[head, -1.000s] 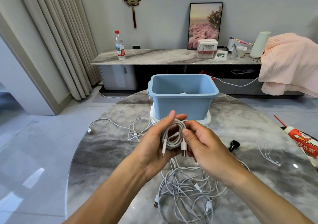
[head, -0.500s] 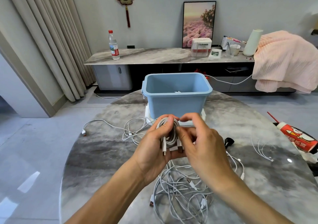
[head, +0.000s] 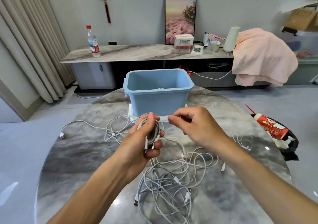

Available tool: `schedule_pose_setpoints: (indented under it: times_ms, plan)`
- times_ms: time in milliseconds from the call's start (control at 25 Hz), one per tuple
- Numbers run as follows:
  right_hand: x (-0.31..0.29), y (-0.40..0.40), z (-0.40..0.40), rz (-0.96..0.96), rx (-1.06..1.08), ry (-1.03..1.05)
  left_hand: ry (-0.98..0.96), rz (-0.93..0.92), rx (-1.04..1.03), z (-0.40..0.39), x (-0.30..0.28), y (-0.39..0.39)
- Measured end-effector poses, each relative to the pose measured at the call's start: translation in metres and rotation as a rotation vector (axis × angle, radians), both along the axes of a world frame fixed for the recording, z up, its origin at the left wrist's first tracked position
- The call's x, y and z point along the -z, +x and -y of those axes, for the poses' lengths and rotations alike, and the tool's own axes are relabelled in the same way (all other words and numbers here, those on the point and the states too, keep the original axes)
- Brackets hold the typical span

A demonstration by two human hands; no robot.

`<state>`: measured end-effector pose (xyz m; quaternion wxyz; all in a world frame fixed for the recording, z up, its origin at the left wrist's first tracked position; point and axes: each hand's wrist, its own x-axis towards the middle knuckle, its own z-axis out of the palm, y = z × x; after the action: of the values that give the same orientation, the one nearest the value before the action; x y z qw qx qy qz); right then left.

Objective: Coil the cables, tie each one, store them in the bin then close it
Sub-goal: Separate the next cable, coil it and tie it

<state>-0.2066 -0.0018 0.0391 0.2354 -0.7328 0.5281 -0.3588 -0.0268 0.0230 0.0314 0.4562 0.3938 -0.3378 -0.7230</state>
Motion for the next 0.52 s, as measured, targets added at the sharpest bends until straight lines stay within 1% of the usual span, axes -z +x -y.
schedule_pose_setpoints:
  times_ms: [80,120,200,240,320,360,440,520]
  plan:
    - [0.009,-0.048,0.030,0.057,0.213,0.104,0.036,0.028,-0.025,0.001,0.001,0.001]
    - [0.024,-0.075,0.041,0.028,0.355,0.151,0.059,0.034,-0.040,0.001,0.002,0.000]
    - [0.063,-0.120,0.049,-0.145,0.583,0.312,0.092,0.028,-0.056,0.003,0.005,-0.002]
    - [0.081,-0.130,0.049,-0.204,0.640,0.429,0.103,0.025,-0.063,0.004,0.006,-0.003]
    - [0.109,-0.131,0.048,-0.203,0.693,0.594,0.118,0.027,-0.068,0.007,0.008,-0.008]
    - [0.118,-0.127,0.050,-0.198,0.705,0.616,0.123,0.031,-0.066,0.007,0.009,-0.010]
    - [0.131,-0.112,0.053,-0.208,0.705,0.593,0.128,0.038,-0.055,0.006,0.009,-0.012]
    - [0.138,-0.098,0.055,-0.206,0.660,0.540,0.134,0.032,-0.053,0.005,0.009,-0.009]
